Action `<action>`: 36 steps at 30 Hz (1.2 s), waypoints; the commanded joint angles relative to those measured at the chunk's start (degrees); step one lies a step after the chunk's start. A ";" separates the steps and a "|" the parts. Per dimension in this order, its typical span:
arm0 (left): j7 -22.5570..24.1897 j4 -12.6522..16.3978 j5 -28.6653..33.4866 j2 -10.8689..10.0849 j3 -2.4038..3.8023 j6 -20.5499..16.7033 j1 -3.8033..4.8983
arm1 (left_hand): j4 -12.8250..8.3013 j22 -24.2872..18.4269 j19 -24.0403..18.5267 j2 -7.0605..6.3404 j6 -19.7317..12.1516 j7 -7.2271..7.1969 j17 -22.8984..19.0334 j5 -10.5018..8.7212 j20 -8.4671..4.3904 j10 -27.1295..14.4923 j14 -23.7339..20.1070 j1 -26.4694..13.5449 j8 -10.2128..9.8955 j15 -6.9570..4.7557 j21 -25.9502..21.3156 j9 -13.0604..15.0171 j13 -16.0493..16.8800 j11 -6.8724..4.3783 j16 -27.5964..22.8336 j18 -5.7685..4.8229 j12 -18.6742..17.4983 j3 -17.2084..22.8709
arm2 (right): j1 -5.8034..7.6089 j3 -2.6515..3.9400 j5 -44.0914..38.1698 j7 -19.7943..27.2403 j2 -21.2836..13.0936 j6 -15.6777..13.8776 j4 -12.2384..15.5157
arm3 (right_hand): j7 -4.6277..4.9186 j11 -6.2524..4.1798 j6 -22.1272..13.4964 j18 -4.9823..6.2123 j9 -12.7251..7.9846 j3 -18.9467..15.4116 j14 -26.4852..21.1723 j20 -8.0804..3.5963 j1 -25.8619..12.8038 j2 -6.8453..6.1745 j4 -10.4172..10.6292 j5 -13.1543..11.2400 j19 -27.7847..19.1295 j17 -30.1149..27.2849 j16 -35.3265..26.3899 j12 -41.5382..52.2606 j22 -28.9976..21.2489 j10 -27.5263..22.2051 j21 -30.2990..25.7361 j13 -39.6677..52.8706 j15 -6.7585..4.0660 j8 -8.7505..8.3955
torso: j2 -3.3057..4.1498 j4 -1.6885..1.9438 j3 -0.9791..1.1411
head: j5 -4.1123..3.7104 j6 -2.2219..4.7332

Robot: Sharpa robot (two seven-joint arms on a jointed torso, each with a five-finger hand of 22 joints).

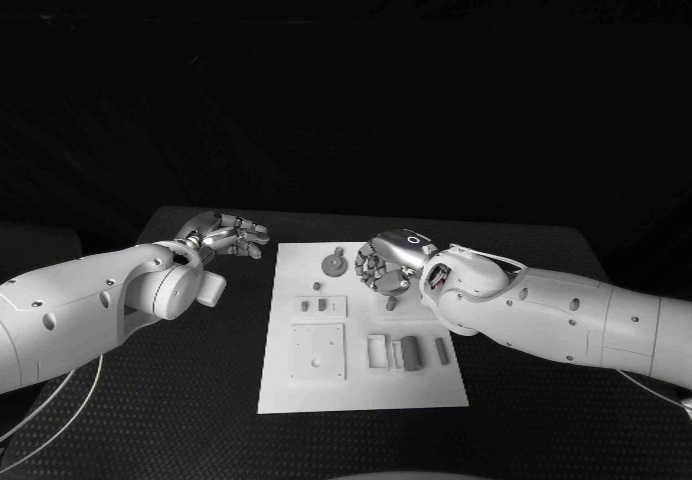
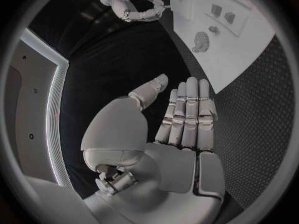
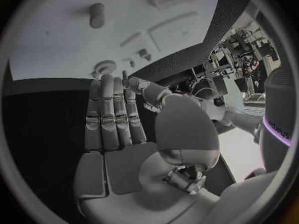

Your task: Assemble the parts on the task board

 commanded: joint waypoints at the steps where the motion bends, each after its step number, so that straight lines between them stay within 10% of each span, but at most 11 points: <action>1: 0.35 0.01 0.12 0.23 0.04 0.14 0.16 | -0.03 -0.09 0.13 -0.10 -0.46 0.13 0.11 0.17 0.43 -0.54 0.07 -0.09 0.14 0.32 -0.34 -0.09 -0.05 0.01 -0.29 -0.18 -0.28 -0.43 | -0.17 0.00 1.87 1.79 0.49 0.25 1.11 | 0.13 0.05 0.30 0.76 0.08 0.24 -0.22 0.12 0.05 0.64 -0.25 0.04 0.38 0.07 0.22 0.00 0.06 0.13 0.13 0.12 -0.38 -0.13 | -0.02 0.02 -0.07 | 0.68 -0.10; 15: 0.15 -1.31 0.12 1.96 0.03 0.09 1.08 | 0.02 -0.12 0.15 -0.10 -0.46 0.13 0.24 0.14 0.43 -0.53 0.10 -0.16 0.20 0.32 -0.34 -0.08 -0.05 0.00 -0.36 -0.19 -0.25 -0.49 | -2.71 -0.92 0.36 2.57 3.78 1.55 0.85 | 0.19 0.12 0.19 0.76 0.16 0.24 -0.33 0.14 -0.10 0.89 -0.43 0.04 0.32 0.11 0.12 -0.21 0.11 0.02 -0.03 0.28 -0.34 -0.29 | -0.03 0.13 -0.09 | 5.77 -1.74; 36: 0.20 -1.52 0.12 2.67 0.03 0.10 1.23 | 0.06 -0.14 0.18 -0.05 -0.45 0.11 0.39 0.15 0.42 -0.50 0.15 -0.17 0.27 0.30 -0.33 -0.07 -0.05 -0.02 -0.44 -0.17 -0.19 -0.50 | -5.64 -2.16 -3.57 2.80 6.33 2.58 -1.29 | 0.20 0.14 0.16 0.76 0.23 0.22 -0.36 0.15 -0.18 0.99 -0.61 0.03 0.30 0.13 0.08 -0.32 0.16 0.00 -0.11 0.39 -0.32 -0.36 | -0.05 0.01 0.01 | 8.72 -3.87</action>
